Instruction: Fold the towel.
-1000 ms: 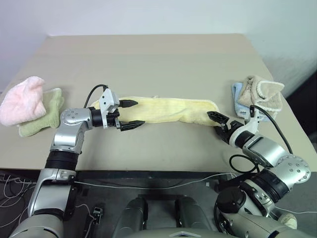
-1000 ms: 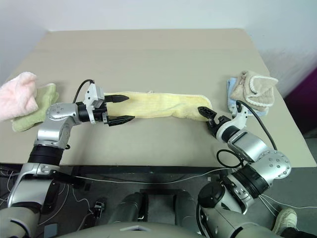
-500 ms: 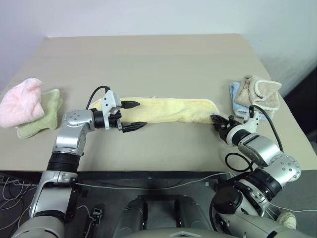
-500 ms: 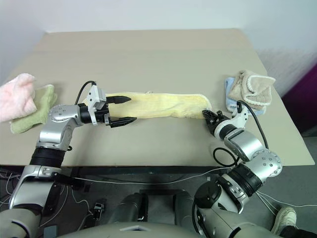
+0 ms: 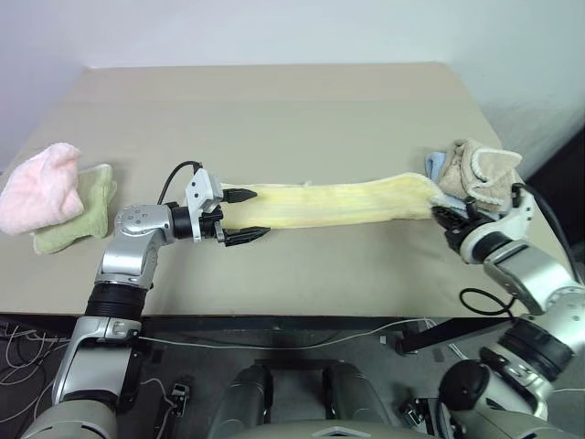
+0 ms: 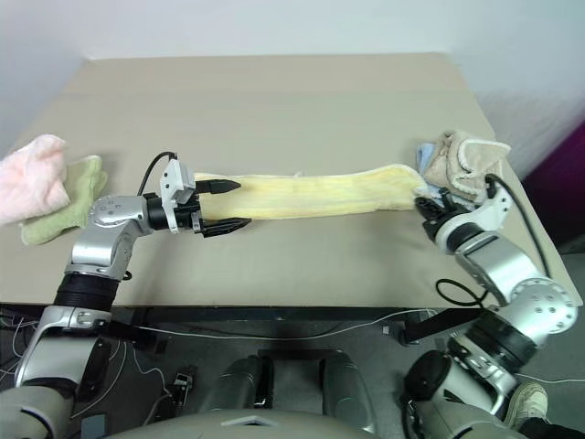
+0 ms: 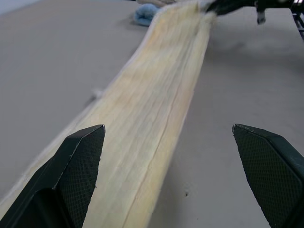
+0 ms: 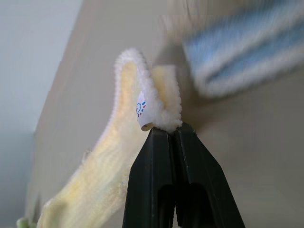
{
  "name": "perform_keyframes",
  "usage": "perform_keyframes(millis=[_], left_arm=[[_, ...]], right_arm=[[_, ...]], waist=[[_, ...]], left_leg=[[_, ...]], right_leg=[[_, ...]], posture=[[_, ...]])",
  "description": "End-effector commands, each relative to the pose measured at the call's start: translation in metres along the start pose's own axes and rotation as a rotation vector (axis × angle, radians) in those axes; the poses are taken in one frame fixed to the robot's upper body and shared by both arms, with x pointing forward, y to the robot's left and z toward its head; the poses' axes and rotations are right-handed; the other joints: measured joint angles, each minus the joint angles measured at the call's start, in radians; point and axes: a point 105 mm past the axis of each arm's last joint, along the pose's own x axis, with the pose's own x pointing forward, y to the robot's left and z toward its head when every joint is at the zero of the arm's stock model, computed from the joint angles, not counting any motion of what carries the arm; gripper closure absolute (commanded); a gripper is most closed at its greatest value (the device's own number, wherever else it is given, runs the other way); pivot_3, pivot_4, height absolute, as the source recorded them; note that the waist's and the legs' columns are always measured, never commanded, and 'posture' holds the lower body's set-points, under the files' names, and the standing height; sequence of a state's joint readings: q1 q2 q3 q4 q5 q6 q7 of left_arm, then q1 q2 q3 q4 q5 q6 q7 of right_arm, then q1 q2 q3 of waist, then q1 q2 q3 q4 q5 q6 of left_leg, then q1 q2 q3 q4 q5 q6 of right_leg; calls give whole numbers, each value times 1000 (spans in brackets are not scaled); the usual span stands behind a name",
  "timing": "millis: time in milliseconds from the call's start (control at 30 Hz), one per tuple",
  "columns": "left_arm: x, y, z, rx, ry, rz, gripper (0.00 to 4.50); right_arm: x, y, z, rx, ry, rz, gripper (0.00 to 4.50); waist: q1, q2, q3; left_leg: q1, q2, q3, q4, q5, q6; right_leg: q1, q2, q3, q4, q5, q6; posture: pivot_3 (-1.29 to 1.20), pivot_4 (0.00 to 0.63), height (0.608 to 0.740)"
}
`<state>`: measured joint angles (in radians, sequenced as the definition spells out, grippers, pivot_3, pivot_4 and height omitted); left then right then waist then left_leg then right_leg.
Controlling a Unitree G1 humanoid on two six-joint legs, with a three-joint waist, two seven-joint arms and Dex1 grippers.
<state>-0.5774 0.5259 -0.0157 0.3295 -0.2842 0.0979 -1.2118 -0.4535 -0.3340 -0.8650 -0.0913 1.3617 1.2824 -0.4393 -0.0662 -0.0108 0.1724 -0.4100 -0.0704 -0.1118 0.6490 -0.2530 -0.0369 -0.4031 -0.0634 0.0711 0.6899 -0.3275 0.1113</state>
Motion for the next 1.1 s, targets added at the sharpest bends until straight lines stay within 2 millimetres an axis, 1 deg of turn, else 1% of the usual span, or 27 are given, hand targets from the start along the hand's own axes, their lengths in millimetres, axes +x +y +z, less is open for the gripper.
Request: perform_keyframes(millis=[33, 100, 133, 200, 233, 267, 333, 467, 533, 633, 767, 967, 1100], left_arm=[[-2, 2, 13, 49, -24, 9, 0], [-1, 3, 13, 49, -23, 11, 0], [0, 3, 13, 50, -23, 10, 0], [1, 3, 13, 50, -25, 10, 0], [2, 3, 13, 50, -26, 9, 0], [3, 2, 13, 49, -29, 8, 0], [5, 2, 13, 48, -33, 8, 0], [7, 1, 13, 46, -40, 8, 0], [8, 1, 14, 45, -44, 10, 0], [8, -2, 13, 40, -50, 17, 0], [5, -5, 11, 31, -50, 31, 0], [5, -8, 10, 24, -51, 36, 0], [6, -7, 10, 22, -53, 39, 0]], right_arm=[[-8, 30, 10, -208, 22, 113, 4472], [-8, 42, 4, -405, 77, 125, 4472], [-6, 54, -6, -530, 115, 156, 4472], [-2, 72, -22, -697, 173, 221, 4472], [-1, 77, -28, -749, 191, 248, 4472], [4, 85, -38, -836, 223, 283, 4472], [12, 94, -51, -925, 263, 335, 4472], [36, 100, -79, -1080, 340, 393, 4472], [44, 102, -92, -1116, 373, 428, 4472], [60, 106, -111, -1140, 408, 457, 4472], [66, 118, -131, -1143, 447, 529, 4472], [71, 130, -145, -1150, 471, 588, 4472], [74, 129, -150, -1150, 480, 586, 4472]], waist=[[-3, 0, 0], [-3, 0, 0], [-3, 0, 0], [-4, 0, 0], [-3, 0, 0], [-2, 0, 0], [0, 0, 0], [4, -1, 0], [10, -1, 0], [13, -1, 0], [21, -1, 1], [24, -1, 0], [23, -1, 0]], left_leg=[[0, 0, 0, 0, 0, 0], [0, 0, 0, 0, 0, 0], [0, 0, 0, 0, 0, 0], [0, 1, 0, 0, 0, 0], [0, 1, 0, 0, 0, 0], [0, 2, 0, 0, 0, 0], [0, 1, 0, 0, 0, 0], [0, 0, -1, 0, 0, 0], [0, 0, -1, 0, 0, 0], [0, 0, -1, 0, 0, 0], [-1, 0, -1, -1, 0, 0], [-1, 0, -1, -1, 0, 0], [-1, 0, -1, -1, 0, 0]], right_leg=[[0, 0, 0, 0, 0, 0], [0, 1, 0, 0, 0, 0], [0, 1, 0, 0, 0, 0], [0, 1, 0, -1, 0, 0], [0, 1, 0, -1, 0, 0], [0, 1, 0, -1, 0, 0], [1, 0, -1, -2, 0, 0], [1, 0, -1, -3, 0, 0], [1, -1, -1, -4, 0, 0], [1, -1, -1, -4, 0, 0], [-1, -1, -1, -4, 0, 0], [-1, -1, -1, -4, 0, 0], [-1, -1, -1, -4, 0, 0]], posture=[[0, 150, 740], [0, 150, 740], [0, 150, 740], [0, 150, 740], [0, 150, 740], [0, 150, 740], [0, 150, 740], [0, 150, 740], [0, 150, 740], [0, 150, 740], [0, 150, 740], [0, 150, 740], [0, 150, 740]])
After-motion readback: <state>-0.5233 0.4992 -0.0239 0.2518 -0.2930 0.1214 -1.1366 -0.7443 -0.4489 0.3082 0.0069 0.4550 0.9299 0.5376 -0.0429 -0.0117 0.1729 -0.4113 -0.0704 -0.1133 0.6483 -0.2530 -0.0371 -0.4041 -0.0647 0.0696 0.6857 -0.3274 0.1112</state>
